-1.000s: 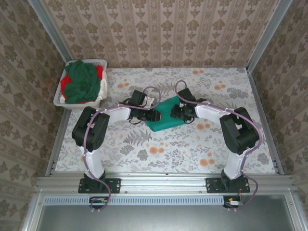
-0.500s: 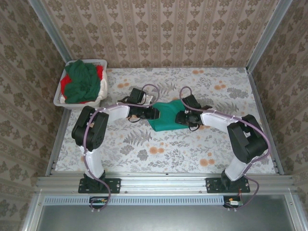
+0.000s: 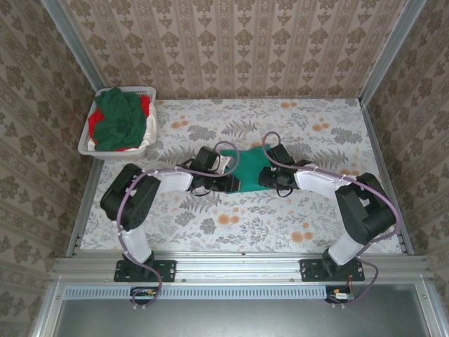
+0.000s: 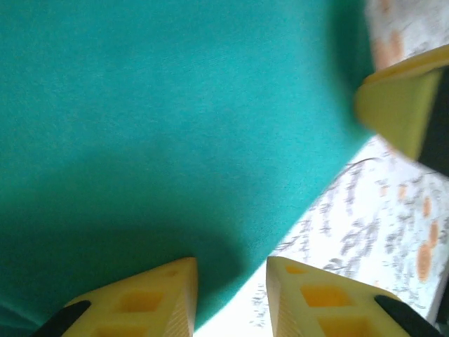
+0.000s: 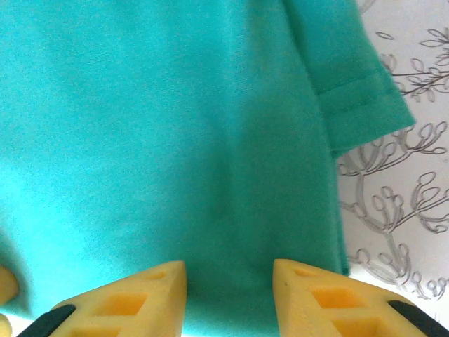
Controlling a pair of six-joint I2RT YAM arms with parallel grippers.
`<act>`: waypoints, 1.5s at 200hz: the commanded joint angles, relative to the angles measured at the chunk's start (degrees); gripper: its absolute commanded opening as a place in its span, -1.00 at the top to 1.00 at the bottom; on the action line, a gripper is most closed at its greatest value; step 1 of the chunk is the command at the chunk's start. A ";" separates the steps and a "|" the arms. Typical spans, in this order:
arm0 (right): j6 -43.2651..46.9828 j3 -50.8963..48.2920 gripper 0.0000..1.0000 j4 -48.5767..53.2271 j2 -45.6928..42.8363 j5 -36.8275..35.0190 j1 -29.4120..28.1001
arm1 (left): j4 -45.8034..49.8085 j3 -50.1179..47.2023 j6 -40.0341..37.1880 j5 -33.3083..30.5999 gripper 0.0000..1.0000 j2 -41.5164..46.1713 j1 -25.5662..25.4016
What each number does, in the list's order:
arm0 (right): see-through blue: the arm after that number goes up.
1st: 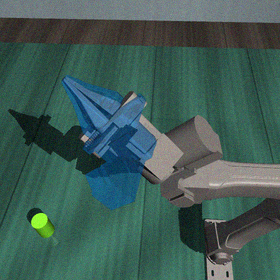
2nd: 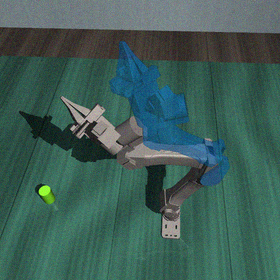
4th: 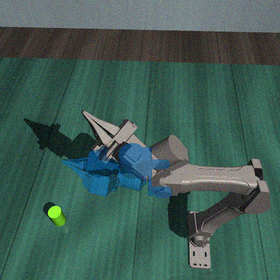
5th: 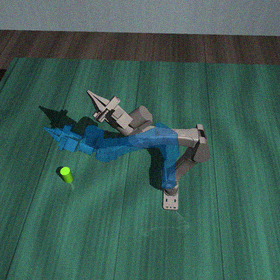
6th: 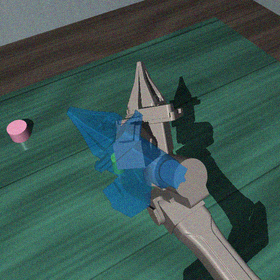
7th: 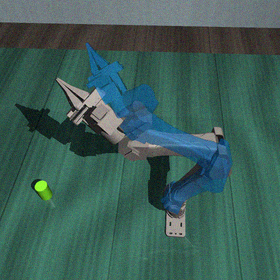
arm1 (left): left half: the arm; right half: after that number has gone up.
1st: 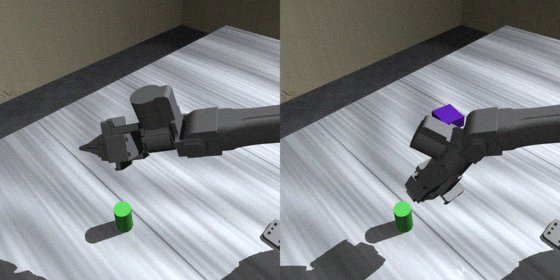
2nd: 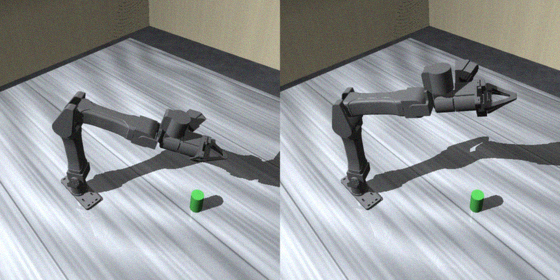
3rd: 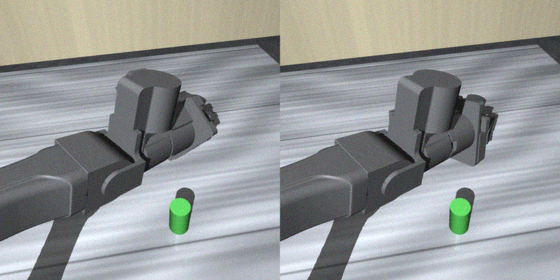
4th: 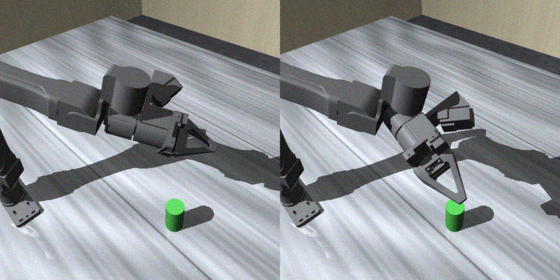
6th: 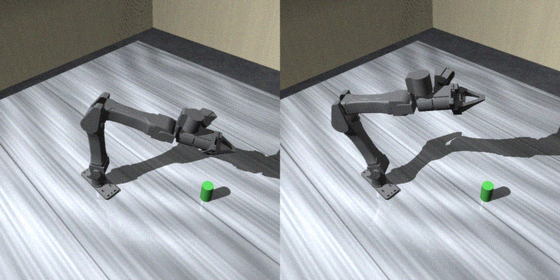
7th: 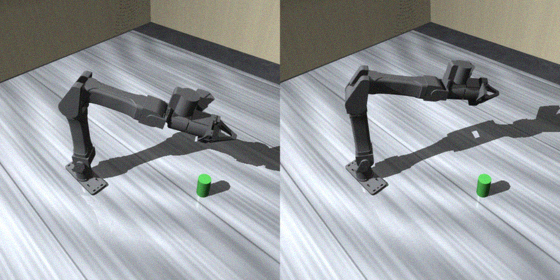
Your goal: Fold and stack the t-shirts
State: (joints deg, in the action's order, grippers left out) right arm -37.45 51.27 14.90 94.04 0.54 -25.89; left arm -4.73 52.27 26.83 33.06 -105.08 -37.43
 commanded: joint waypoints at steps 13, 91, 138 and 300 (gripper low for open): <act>1.69 0.86 0.10 3.51 0.69 -3.74 1.77 | -1.93 -1.69 1.86 1.83 0.40 -0.42 1.49; 2.30 11.39 -0.37 7.28 3.26 -8.15 -6.94 | 2.73 -3.67 3.09 -2.23 -0.99 17.85 4.31; 5.27 27.99 -0.40 21.29 20.17 -16.92 -10.06 | 13.67 -10.88 0.72 -14.24 -0.99 38.06 10.39; 28.55 72.58 -0.46 43.09 47.36 -11.91 23.27 | 18.18 -17.45 -2.82 -12.05 -1.00 46.74 23.10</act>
State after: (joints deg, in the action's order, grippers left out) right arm -15.27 114.72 50.04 135.44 -14.57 -6.39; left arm 12.88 36.14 25.63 20.25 -59.07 -15.00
